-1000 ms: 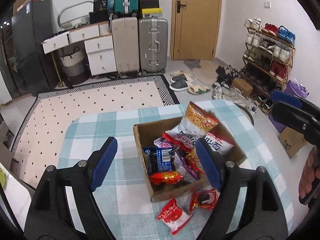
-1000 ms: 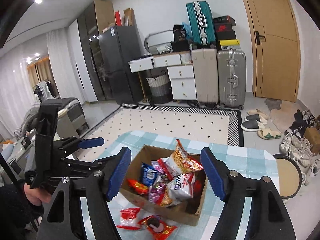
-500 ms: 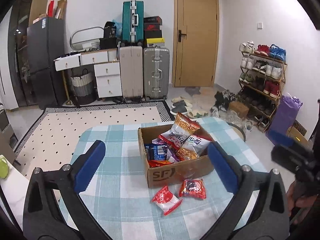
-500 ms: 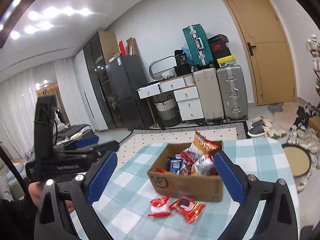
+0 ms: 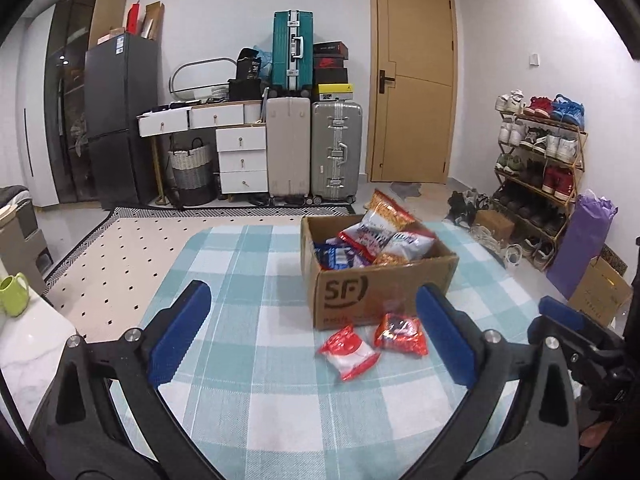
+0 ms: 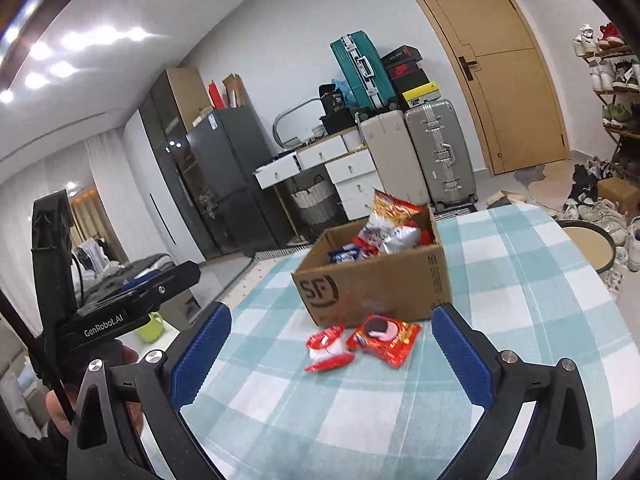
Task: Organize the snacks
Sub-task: 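Move both grippers back toward the last two packs beside the box, then close the right gripper on the red biscuit pack and lift it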
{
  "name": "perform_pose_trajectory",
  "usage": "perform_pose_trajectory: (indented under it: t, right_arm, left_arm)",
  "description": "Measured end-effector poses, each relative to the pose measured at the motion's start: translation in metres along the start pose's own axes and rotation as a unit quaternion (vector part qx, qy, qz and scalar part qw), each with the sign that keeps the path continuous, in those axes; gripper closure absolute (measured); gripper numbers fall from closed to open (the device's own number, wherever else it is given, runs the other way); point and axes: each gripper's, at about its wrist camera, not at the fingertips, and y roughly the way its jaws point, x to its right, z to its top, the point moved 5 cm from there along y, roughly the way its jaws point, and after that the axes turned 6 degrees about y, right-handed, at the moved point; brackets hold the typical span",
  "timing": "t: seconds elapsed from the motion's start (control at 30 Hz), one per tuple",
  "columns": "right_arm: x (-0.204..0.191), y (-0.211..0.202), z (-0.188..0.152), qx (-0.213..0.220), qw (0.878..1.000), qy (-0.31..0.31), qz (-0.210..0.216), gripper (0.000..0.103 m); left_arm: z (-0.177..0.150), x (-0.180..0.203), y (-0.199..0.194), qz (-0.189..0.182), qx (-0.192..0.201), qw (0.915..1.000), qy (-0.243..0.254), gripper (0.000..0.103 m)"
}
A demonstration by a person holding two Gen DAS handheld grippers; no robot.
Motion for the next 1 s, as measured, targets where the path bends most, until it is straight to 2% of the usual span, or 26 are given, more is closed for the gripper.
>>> perform_pose_trajectory:
  t: [0.17, 0.37, 0.53, 0.83, 1.0]
  right_arm:
    - [0.008, 0.006, -0.018, -0.016, 1.000, -0.001, -0.021, 0.001]
    - [0.023, 0.018, -0.033, -0.041, 0.999, 0.004, -0.035, 0.001]
    - [0.030, 0.033, -0.041, -0.063, 0.997, 0.010, -0.038, 0.001]
    - [0.041, 0.074, -0.046, -0.119, 0.991, -0.005, -0.060, 0.001]
    - [0.049, 0.108, -0.049, -0.151, 0.986, -0.020, -0.073, 0.001]
  left_arm:
    - [-0.029, -0.008, 0.018, 0.012, -0.018, 0.9997, -0.011, 0.001]
    - [-0.063, -0.010, 0.055, 0.005, -0.056, 0.9982, -0.021, 0.001]
    - [-0.084, -0.009, 0.082, 0.008, -0.073, 0.9970, -0.023, 0.001]
    - [-0.106, -0.013, 0.113, 0.010, -0.088, 0.9954, -0.037, 0.001]
    - [-0.108, -0.008, 0.117, 0.011, -0.078, 0.9964, -0.029, 0.001]
